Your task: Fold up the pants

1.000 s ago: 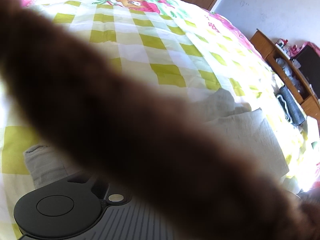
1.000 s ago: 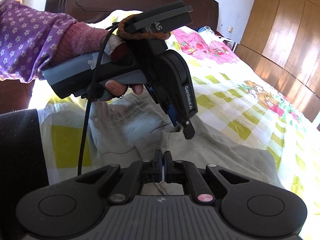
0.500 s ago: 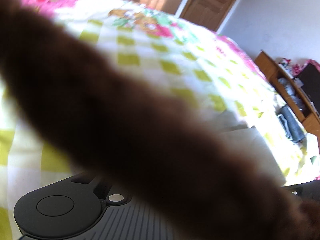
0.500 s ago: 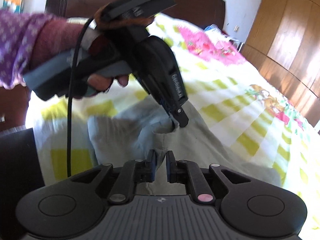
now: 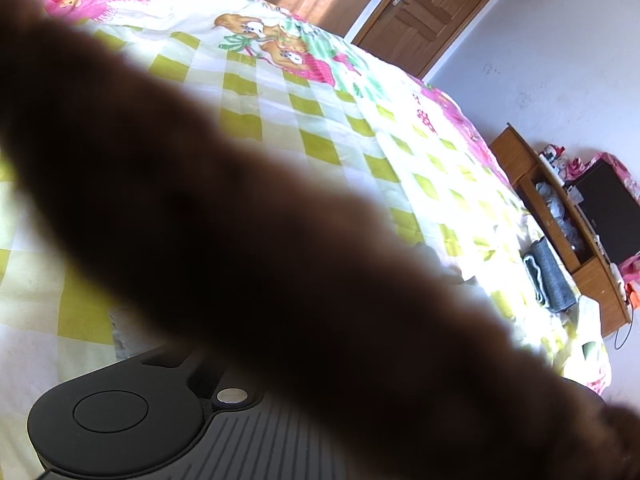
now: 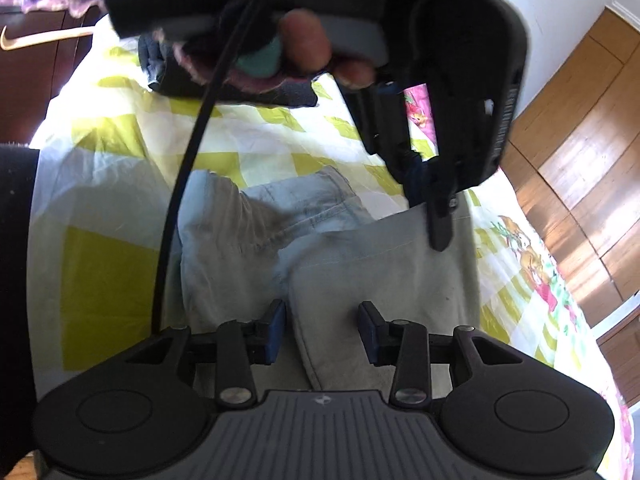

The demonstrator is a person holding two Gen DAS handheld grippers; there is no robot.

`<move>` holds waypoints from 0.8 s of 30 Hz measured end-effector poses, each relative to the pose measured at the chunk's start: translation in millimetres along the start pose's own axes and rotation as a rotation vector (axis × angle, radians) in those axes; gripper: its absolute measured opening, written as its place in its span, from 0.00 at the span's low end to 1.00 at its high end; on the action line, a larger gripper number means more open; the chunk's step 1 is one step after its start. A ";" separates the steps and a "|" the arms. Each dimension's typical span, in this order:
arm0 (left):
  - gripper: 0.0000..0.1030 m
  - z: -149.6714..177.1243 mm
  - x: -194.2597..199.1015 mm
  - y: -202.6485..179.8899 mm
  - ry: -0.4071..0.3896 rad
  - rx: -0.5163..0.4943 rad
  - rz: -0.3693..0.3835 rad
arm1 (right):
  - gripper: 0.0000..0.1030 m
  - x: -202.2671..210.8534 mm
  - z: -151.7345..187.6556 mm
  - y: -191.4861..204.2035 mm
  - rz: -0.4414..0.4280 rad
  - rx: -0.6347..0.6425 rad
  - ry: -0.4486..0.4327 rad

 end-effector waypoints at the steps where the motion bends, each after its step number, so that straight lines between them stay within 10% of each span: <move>1: 0.05 -0.8 1.4 -1.4 -0.002 0.004 0.000 | 0.54 2.3 1.6 1.4 0.013 0.010 -0.009; 9: 0.04 -9.4 8.0 -15.2 -0.020 0.038 0.023 | 0.54 -0.7 5.5 13.3 0.157 0.072 -0.046; 12: 0.04 -11.0 9.2 -17.7 -0.023 0.037 0.015 | 0.23 -1.5 5.2 6.1 0.182 0.044 -0.032; 24: 0.05 -6.7 54.2 -12.9 -0.123 0.057 0.007 | 0.17 65.7 -37.9 -11.4 0.012 -0.120 -0.151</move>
Point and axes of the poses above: each gripper's, at about its wrist camera, not at the fingertips, and x roughly against the way its jaws point, y to its left, z to its underside, the point moved 4 cm from there along -x, roughly the way its jaws point, and after that the axes turned 12 degrees about -x, right-handed, at the moved point
